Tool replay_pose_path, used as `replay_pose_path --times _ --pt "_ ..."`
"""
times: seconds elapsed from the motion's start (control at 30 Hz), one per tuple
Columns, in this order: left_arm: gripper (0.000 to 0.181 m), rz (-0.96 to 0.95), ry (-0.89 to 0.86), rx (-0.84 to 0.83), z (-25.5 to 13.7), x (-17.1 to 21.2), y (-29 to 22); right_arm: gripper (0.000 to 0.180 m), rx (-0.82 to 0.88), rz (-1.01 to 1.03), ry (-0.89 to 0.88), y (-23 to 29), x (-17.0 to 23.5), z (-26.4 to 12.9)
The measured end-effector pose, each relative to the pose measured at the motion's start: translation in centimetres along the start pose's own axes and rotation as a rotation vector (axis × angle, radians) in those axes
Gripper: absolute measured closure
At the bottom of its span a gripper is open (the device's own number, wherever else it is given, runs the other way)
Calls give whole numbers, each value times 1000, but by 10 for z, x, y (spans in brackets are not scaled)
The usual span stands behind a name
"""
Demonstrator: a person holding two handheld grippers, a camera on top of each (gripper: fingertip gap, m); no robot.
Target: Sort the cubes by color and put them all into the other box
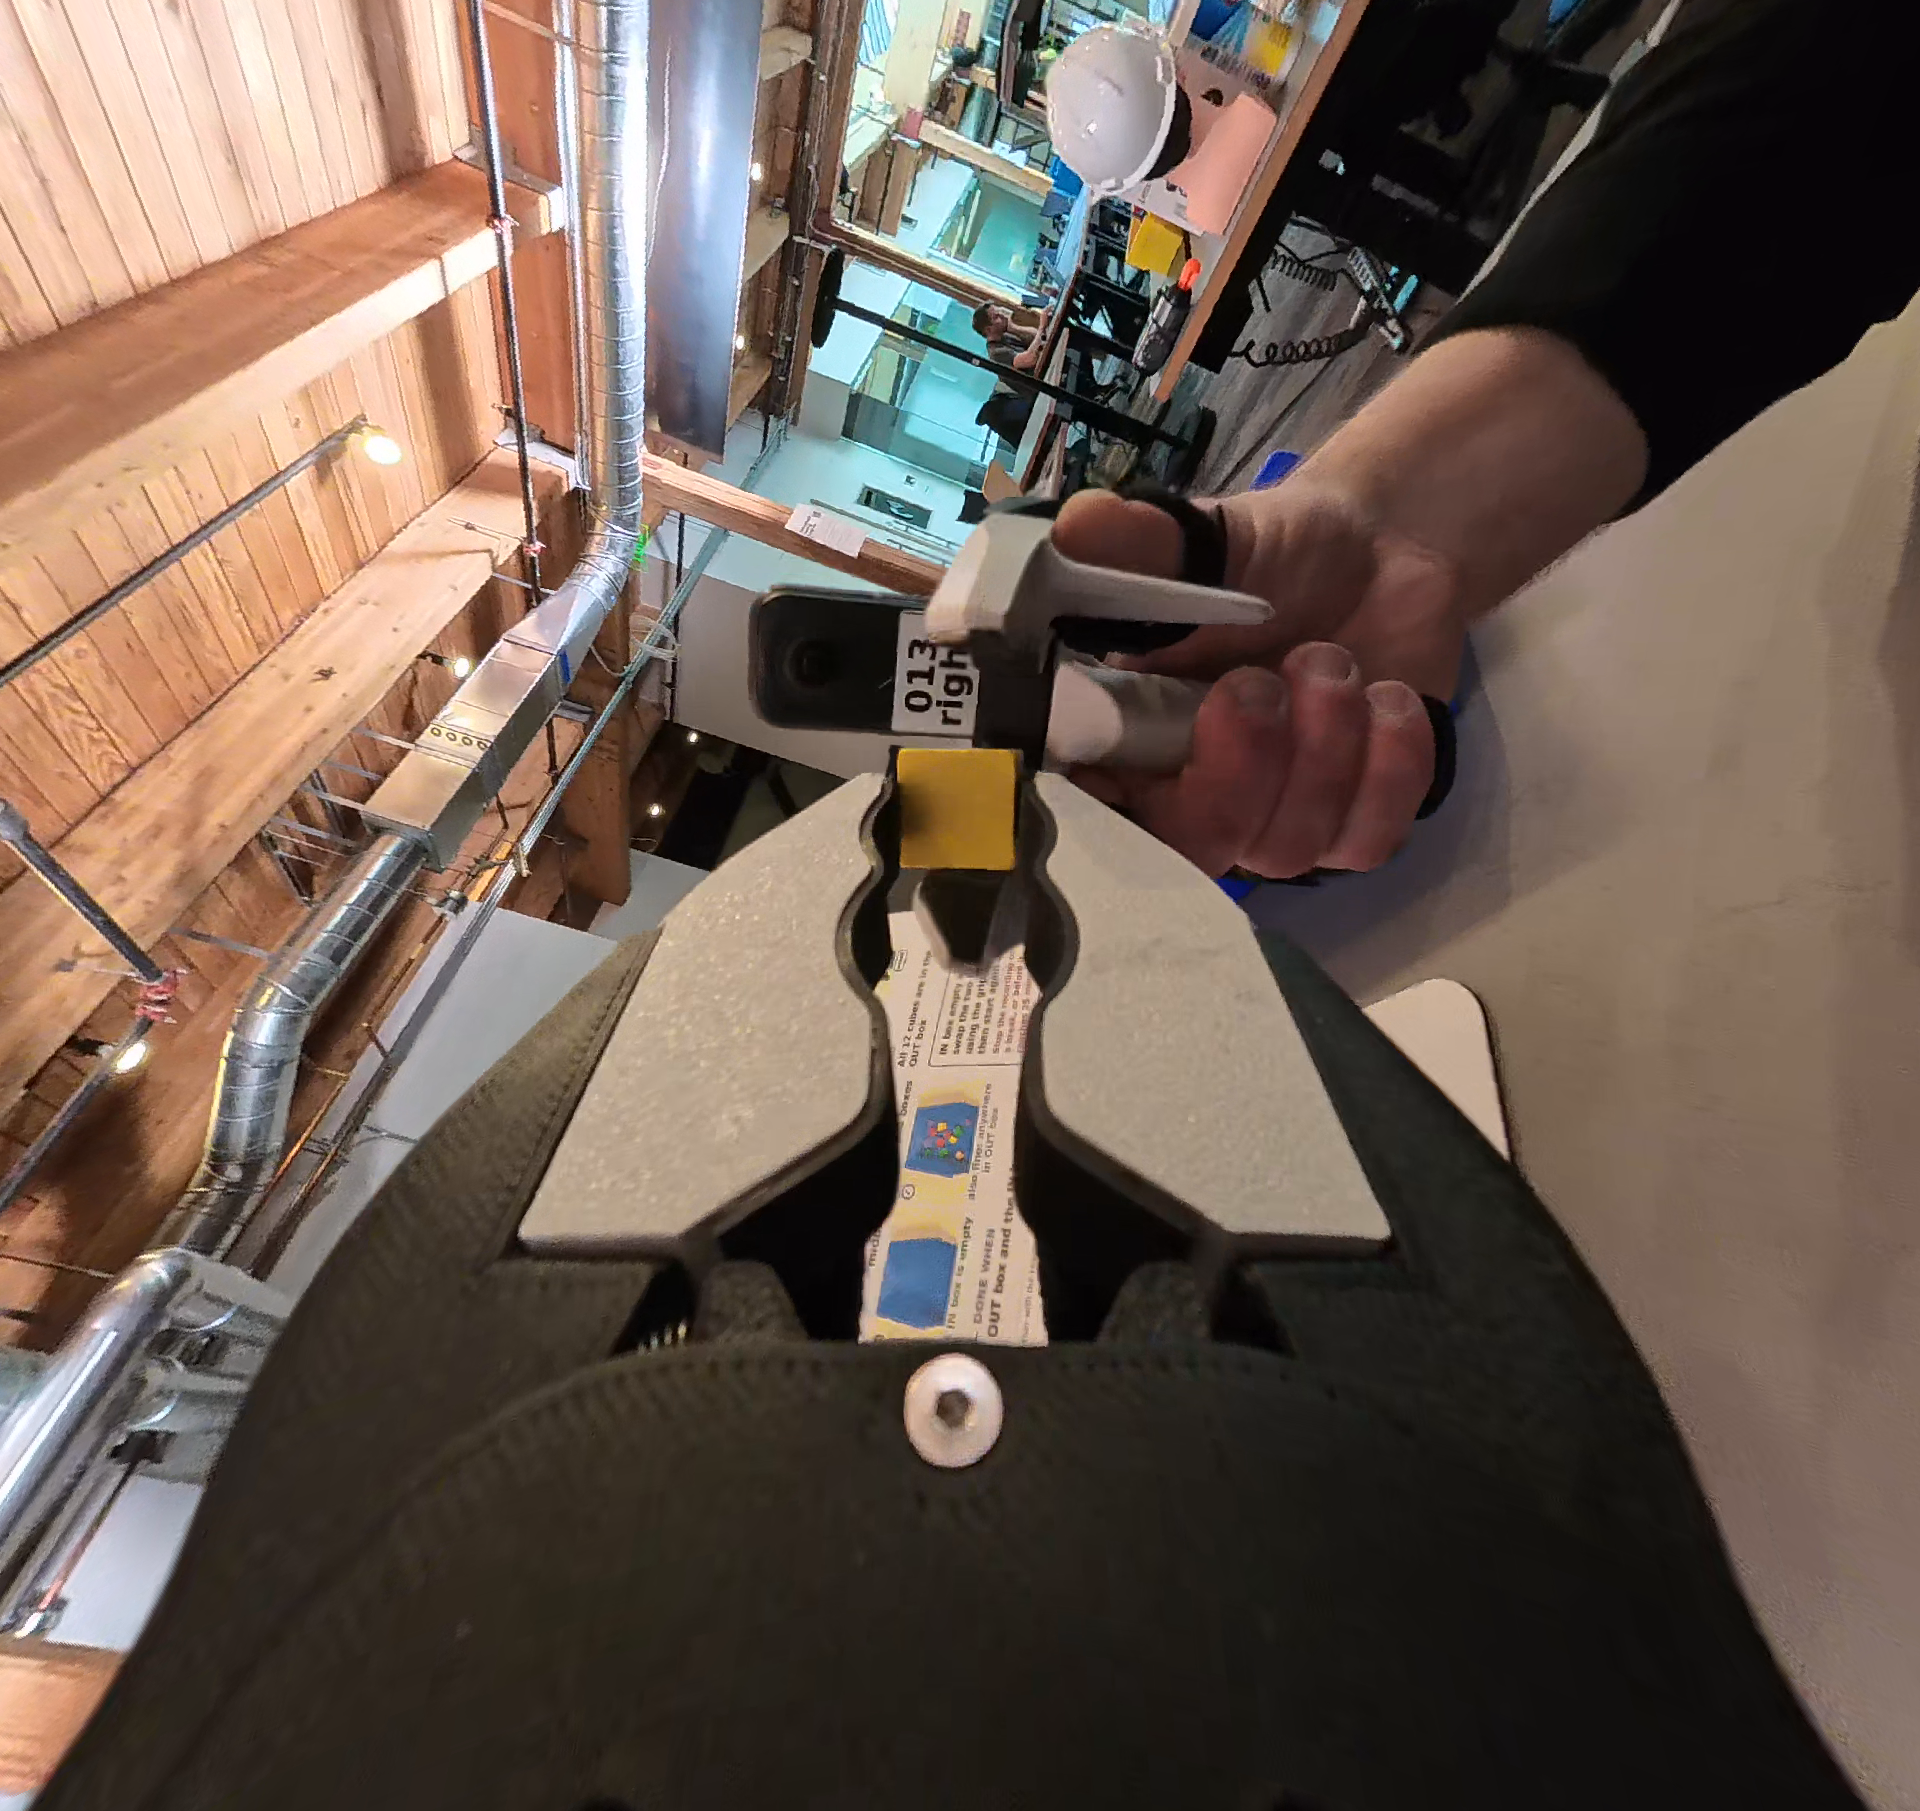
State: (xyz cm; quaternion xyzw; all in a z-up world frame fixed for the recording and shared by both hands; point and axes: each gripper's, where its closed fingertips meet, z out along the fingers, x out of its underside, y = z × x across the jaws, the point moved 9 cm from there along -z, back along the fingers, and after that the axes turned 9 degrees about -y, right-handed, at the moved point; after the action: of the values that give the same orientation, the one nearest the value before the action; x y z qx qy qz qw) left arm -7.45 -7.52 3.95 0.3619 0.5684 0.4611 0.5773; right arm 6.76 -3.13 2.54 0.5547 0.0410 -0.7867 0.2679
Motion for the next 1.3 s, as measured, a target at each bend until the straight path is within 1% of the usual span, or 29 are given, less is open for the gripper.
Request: replay_pose_path --times 0.07,0.13,0.5,0.6,0.73,0.77,0.8,0.93,1.03,1.13,1.3 --pt "160 25 3 1 2 -1 -3 139 -27 6 -11 1 1 1" --pt "160 21 -10 2 3 -3 -5 156 -11 -5 -14 -1 2 0" --pt "160 53 4 -24 5 -1 -6 157 11 -65 -14 0 0 -3" --pt "152 36 8 -59 1 0 1 157 43 -85 -24 1 -6 -8" --pt "161 32 11 -119 -12 2 14 157 113 -155 -2 7 -19 -15" --pt "167 43 25 -128 -15 3 17 157 157 -183 17 8 -24 -19" --pt "180 53 34 -129 -18 3 19 157 200 -213 29 10 -30 -25" --pt "181 61 79 -157 -25 3 28 157 410 -340 18 18 -64 -64" --pt "181 59 110 -162 -27 7 31 157 669 -477 69 24 -88 -103" --pt "181 62 143 -151 -24 12 30 157 897 -554 106 27 -104 -146" --pt "181 68 179 -126 -17 17 24 157 1191 -520 152 24 -113 -215"
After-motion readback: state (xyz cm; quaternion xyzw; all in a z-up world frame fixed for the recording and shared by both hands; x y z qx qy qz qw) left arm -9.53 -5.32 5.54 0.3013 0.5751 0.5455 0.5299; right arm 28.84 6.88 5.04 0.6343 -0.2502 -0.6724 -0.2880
